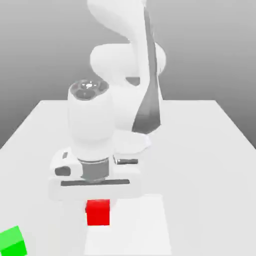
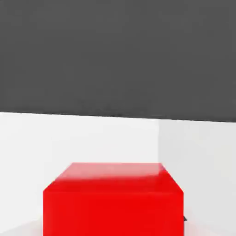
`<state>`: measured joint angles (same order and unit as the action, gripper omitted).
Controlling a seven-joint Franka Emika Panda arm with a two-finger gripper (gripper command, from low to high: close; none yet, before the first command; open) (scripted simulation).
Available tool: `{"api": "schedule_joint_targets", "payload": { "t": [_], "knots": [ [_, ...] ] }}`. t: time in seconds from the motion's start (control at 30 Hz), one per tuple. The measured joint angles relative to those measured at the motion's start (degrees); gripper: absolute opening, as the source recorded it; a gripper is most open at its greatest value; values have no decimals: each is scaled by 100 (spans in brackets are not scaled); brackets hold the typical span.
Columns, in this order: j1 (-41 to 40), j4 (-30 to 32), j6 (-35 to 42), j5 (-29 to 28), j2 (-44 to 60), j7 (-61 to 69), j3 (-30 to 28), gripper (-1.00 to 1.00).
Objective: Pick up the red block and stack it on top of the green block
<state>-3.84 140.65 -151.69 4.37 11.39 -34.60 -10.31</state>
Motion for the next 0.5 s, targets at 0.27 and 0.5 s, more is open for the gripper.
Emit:
{"api": "schedule_joint_targets", "payload": {
  "t": [0.27, 0.5],
  "knots": [
    [-806, -1351, 549, 592, 884, -491, -602, -100],
    [-927, -1410, 227, 794, 1278, -373, -482, 100]
  ]
}}
